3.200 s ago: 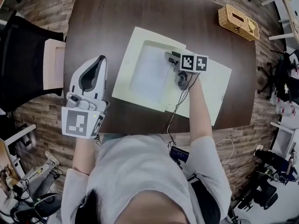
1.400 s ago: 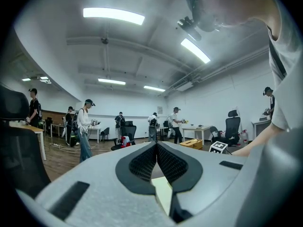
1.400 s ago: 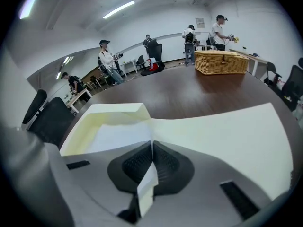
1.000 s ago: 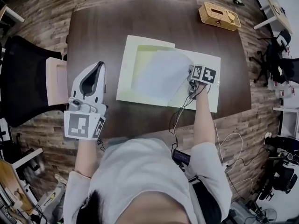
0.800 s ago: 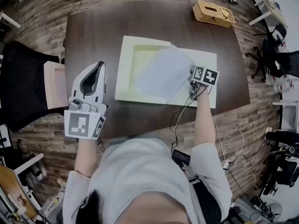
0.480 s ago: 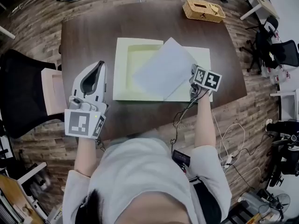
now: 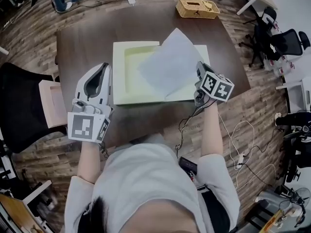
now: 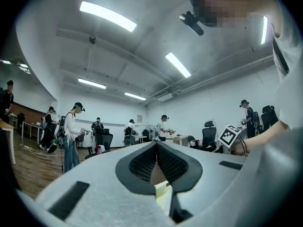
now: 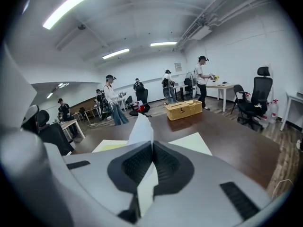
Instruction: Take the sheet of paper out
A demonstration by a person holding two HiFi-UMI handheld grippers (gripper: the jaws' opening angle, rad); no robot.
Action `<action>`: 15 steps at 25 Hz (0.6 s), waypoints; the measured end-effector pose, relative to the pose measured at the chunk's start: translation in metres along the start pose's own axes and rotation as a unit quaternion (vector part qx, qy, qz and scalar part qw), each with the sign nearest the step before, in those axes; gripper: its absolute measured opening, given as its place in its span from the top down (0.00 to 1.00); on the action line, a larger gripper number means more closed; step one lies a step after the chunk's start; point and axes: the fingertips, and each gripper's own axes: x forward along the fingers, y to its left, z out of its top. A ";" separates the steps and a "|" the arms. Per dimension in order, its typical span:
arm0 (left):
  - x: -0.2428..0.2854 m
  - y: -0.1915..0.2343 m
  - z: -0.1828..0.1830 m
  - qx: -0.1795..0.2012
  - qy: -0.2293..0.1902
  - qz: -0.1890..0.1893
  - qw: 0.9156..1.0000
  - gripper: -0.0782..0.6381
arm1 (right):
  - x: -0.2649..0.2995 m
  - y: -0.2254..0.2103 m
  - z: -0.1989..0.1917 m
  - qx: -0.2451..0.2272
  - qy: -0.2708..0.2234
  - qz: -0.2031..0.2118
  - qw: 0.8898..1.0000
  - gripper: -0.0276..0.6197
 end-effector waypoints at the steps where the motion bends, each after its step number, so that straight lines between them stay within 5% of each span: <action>1: 0.000 -0.001 0.000 0.000 -0.001 -0.002 1.000 0.88 | -0.005 0.004 0.003 0.000 -0.009 0.005 1.000 0.94; 15: 0.000 -0.017 0.019 0.000 -0.028 -0.031 0.999 0.88 | -0.073 0.048 0.038 -0.034 -0.106 0.016 0.994 0.94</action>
